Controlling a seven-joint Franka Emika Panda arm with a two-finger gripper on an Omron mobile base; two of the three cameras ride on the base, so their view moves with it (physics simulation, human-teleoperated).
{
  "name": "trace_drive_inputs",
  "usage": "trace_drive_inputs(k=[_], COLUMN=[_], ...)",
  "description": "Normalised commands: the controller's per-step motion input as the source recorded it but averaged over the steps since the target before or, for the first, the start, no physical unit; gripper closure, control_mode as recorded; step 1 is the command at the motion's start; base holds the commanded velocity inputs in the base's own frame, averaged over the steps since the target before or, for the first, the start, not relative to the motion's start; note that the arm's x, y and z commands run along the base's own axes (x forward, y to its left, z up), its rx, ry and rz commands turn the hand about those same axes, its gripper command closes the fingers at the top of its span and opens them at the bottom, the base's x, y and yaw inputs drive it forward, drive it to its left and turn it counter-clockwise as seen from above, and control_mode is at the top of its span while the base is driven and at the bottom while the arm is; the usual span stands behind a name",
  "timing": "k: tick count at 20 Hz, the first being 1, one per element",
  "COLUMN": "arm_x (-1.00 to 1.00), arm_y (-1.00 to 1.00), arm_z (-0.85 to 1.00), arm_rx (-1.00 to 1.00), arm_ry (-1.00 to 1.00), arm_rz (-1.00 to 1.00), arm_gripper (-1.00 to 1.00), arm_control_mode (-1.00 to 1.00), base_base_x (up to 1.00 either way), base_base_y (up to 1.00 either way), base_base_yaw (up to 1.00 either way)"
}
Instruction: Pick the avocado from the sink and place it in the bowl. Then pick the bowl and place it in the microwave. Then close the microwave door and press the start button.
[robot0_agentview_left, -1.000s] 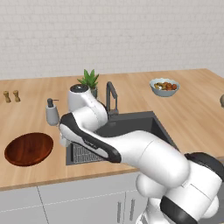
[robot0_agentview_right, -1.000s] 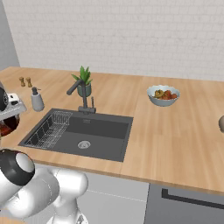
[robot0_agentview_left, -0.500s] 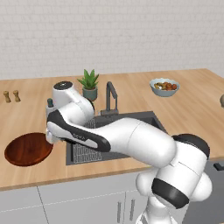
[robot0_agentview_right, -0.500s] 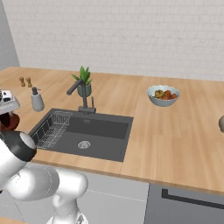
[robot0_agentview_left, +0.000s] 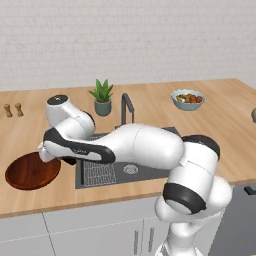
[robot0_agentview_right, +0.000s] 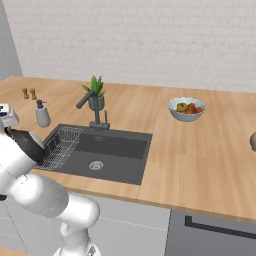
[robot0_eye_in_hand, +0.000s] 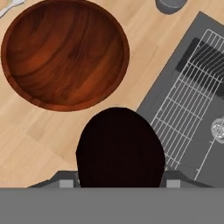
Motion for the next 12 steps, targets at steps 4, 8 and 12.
trace_drive_inputs(k=[4, 8, 12], arm_x=[0.22, 0.22, 0.21], arm_y=[0.36, 0.36, 0.26], arm_z=[-0.18, -0.19, -0.19], arm_rx=[0.0, 0.0, 0.0], arm_ry=[0.0, 0.0, 0.0], arm_rz=[-0.12, -0.12, -0.11], arm_gripper=[1.0, 1.0, 1.0], arm_control_mode=[-1.0, -1.0, -1.0], base_base_x=[0.0, 0.0, 0.0], base_base_y=[0.0, 0.0, 0.0], base_base_yaw=[0.0, 0.0, 0.0])
